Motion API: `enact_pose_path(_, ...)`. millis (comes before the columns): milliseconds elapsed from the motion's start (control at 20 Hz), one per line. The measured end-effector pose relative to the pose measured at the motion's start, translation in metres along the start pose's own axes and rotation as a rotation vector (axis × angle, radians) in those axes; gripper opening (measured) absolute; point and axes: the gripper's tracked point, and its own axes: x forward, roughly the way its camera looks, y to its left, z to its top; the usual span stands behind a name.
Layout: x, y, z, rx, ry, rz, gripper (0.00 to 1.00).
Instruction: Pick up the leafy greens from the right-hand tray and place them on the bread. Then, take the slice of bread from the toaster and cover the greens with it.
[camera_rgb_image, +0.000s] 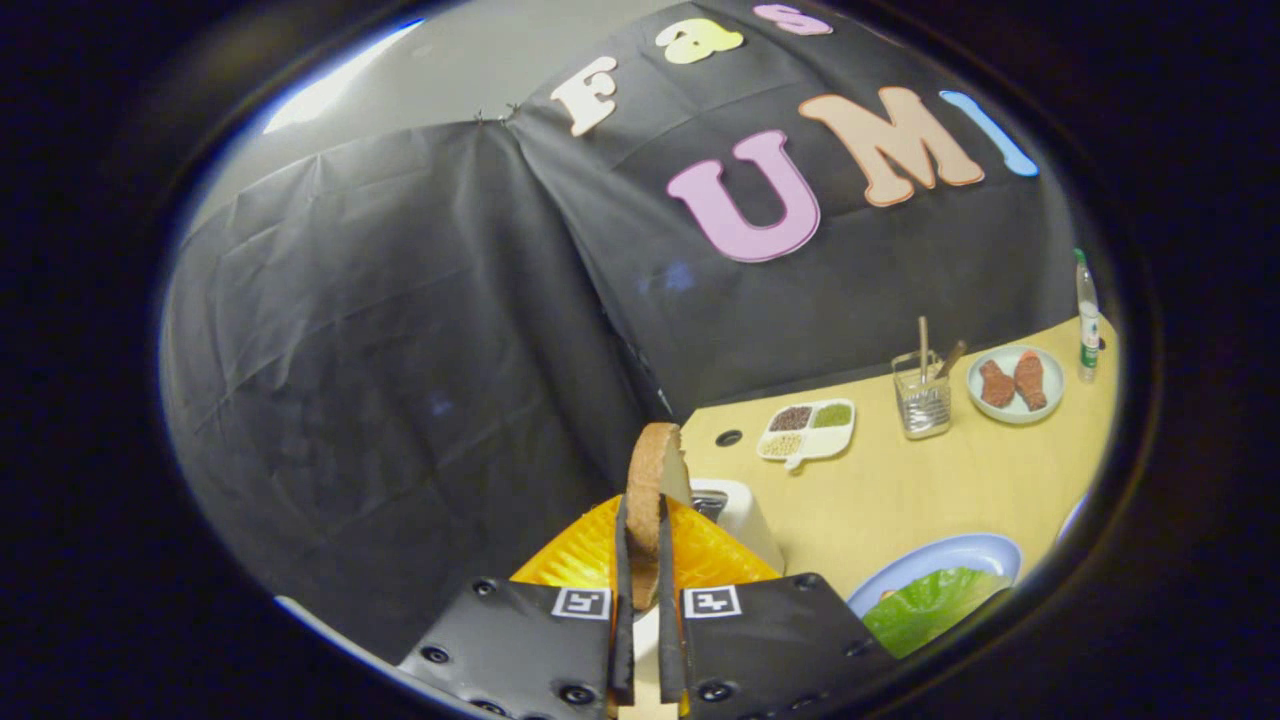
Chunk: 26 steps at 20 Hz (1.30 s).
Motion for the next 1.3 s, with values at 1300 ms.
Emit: enact_pose_path(1300,-0.099,-0.203,-0.067,0.594,-0.123,-0.149,0.12)
